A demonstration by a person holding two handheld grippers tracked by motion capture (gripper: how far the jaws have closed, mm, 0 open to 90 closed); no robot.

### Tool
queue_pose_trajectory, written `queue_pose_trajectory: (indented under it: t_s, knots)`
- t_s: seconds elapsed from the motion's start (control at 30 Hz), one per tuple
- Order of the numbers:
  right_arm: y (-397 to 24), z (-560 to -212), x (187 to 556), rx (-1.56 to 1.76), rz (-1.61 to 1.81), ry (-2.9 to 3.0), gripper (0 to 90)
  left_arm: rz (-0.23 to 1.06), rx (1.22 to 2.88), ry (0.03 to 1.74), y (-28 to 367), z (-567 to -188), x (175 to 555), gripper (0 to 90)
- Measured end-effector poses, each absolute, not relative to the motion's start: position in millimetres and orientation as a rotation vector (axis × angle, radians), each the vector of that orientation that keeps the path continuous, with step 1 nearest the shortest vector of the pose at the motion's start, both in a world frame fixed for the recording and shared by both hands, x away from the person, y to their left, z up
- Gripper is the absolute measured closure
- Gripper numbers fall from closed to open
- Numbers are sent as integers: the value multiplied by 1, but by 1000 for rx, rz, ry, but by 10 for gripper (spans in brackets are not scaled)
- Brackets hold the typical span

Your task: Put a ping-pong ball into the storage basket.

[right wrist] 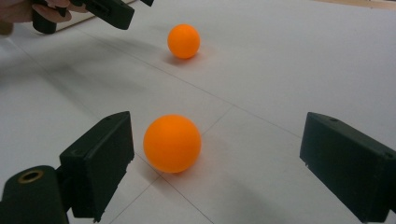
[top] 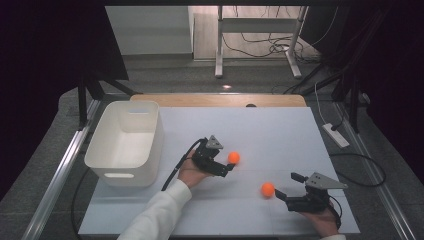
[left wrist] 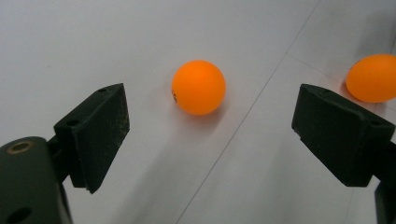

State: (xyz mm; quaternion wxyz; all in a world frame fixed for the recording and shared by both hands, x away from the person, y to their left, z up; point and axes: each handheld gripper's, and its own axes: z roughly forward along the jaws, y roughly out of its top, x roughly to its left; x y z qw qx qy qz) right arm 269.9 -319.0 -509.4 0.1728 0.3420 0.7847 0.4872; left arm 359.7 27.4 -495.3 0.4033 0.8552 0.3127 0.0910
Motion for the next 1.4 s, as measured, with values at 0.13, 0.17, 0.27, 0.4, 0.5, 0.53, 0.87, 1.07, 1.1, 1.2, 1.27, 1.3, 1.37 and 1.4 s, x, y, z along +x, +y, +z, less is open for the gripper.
queue_pose_trajectory:
  t_s: [0.13,0.17,0.27,0.4,0.5,0.53,0.87,1.07,1.1,1.2,1.27,1.3,1.37,1.4]
  knots:
    - [-319,-509,270,971,1381,2228,95,231,2166,794,25,-495,364,123]
    - [-319,-510,270,971,1381,2228,95,228,2167,799,24,-495,365,123]
    - [-319,-510,270,972,1378,2228,95,227,2164,803,23,-495,367,123]
    - [-319,-510,270,969,1372,2232,95,222,2162,815,20,-497,371,124]
    - [-318,-510,270,967,1374,2233,95,227,2172,812,19,-497,373,124]
    - [-318,-510,270,966,1374,2233,95,233,2172,812,18,-497,374,125]
    - [-319,-511,271,967,1367,2236,95,217,2201,818,10,-503,385,126]
    - [-319,-511,271,966,1361,2239,95,204,2205,831,7,-506,389,126]
    - [-319,-511,271,966,1360,2240,95,201,2205,832,6,-506,390,127]
    - [-319,-512,271,966,1358,2241,95,197,2209,833,4,-507,391,127]
    - [-319,-512,271,966,1358,2241,95,192,2211,835,3,-508,392,127]
    - [-319,-512,271,966,1358,2241,95,190,2214,834,3,-509,392,128]
    - [-319,-512,271,965,1357,2242,95,186,2219,837,2,-511,392,130]
    - [-319,-512,271,966,1356,2242,95,183,2221,839,2,-511,393,131]
